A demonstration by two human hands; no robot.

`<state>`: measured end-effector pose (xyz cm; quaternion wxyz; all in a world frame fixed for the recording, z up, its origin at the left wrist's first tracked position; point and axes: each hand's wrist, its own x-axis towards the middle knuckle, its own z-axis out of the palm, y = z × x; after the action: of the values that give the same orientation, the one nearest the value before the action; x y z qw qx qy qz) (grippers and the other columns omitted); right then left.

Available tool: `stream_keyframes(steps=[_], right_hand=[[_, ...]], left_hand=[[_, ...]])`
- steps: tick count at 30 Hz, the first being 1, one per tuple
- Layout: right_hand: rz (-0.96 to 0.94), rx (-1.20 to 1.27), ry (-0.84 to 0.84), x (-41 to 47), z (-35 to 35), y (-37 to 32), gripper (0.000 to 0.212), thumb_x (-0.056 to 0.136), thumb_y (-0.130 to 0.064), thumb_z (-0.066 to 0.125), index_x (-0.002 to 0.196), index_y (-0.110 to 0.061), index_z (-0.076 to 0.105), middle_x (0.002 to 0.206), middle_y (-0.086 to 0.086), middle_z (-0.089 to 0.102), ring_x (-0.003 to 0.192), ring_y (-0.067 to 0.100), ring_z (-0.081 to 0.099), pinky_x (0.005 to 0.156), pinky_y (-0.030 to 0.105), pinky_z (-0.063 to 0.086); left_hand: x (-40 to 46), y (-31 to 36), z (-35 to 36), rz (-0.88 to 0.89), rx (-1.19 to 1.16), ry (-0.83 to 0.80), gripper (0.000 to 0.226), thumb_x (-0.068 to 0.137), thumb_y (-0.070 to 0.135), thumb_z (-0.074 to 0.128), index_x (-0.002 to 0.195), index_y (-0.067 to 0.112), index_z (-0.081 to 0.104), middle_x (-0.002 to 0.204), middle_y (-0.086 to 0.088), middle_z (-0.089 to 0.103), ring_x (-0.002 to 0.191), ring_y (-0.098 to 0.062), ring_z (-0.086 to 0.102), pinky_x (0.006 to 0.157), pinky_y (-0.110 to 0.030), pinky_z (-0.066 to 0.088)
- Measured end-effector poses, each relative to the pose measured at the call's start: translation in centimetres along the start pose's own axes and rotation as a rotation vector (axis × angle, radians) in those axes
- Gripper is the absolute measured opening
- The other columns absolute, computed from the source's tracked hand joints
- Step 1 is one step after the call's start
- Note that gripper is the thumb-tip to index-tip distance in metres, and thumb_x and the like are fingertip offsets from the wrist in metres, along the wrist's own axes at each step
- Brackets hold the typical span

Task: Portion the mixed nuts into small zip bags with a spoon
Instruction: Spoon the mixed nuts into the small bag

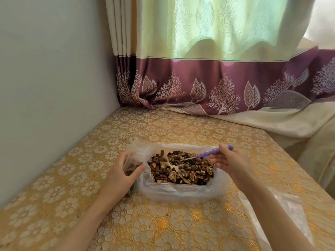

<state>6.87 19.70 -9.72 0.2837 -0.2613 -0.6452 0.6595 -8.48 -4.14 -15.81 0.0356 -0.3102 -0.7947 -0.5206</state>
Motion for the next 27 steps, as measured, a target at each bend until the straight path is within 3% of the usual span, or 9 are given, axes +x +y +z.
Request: stream_keyframes(steps=[6, 11, 18, 24, 27], right_hand=[[-0.037, 0.053, 0.026, 0.1, 1.4, -1.8, 0.034, 0.099, -0.021, 0.047, 0.078, 0.0, 0.065, 0.065, 0.01, 0.07, 0.053, 0.012, 0.065, 0.05, 0.017, 0.051], [-0.074, 0.118, -0.023, -0.4, 3.2, -3.3, 0.035, 0.098, -0.022, 0.047, 0.077, 0.0, 0.065, 0.06, 0.006, 0.07, 0.052, 0.011, 0.065, 0.046, 0.015, 0.05], [-0.208, 0.075, -0.158, -2.5, 6.9, -3.9, 0.037, 0.099, -0.022, 0.047, 0.073, -0.005, 0.067, 0.067, 0.005, 0.073, 0.059, 0.012, 0.066, 0.051, 0.015, 0.051], [-0.386, -0.073, -0.339, -3.3, 8.7, -4.1, 0.029, 0.098, -0.013, 0.047, 0.084, 0.004, 0.066, 0.084, 0.006, 0.075, 0.065, 0.015, 0.066, 0.053, 0.019, 0.051], [-0.407, -0.092, -0.367, -3.3, 8.7, -4.0, 0.023, 0.098, -0.009, 0.047, 0.086, -0.003, 0.065, 0.084, 0.004, 0.076, 0.068, 0.016, 0.067, 0.054, 0.019, 0.051]], left_hand=[[0.1, -0.2, -0.1, -0.015, 0.001, -0.013, 0.067, 0.067, 0.062, 0.057, 0.122, 0.025, 0.047, 0.113, 0.016, 0.056, 0.102, -0.003, 0.055, 0.083, -0.019, 0.043], [0.0, 0.1, -0.2, -0.025, -0.032, -0.008, 0.047, 0.062, 0.065, 0.057, 0.104, 0.048, 0.042, 0.102, 0.033, 0.051, 0.091, 0.021, 0.047, 0.072, -0.007, 0.036], [-0.1, 0.1, -0.2, -0.044, -0.087, 0.028, 0.041, 0.062, 0.057, 0.065, 0.096, 0.048, 0.045, 0.089, 0.039, 0.057, 0.084, 0.029, 0.048, 0.064, 0.005, 0.037], [0.3, -0.1, -0.2, -0.044, -0.21, 0.068, 0.05, 0.062, 0.043, 0.074, 0.104, 0.04, 0.048, 0.101, 0.017, 0.062, 0.085, 0.017, 0.057, 0.063, 0.001, 0.041], [0.3, -0.1, -0.2, -0.052, -0.248, 0.08, 0.052, 0.059, 0.045, 0.075, 0.103, 0.038, 0.049, 0.101, 0.016, 0.063, 0.087, 0.013, 0.059, 0.065, -0.004, 0.045]])
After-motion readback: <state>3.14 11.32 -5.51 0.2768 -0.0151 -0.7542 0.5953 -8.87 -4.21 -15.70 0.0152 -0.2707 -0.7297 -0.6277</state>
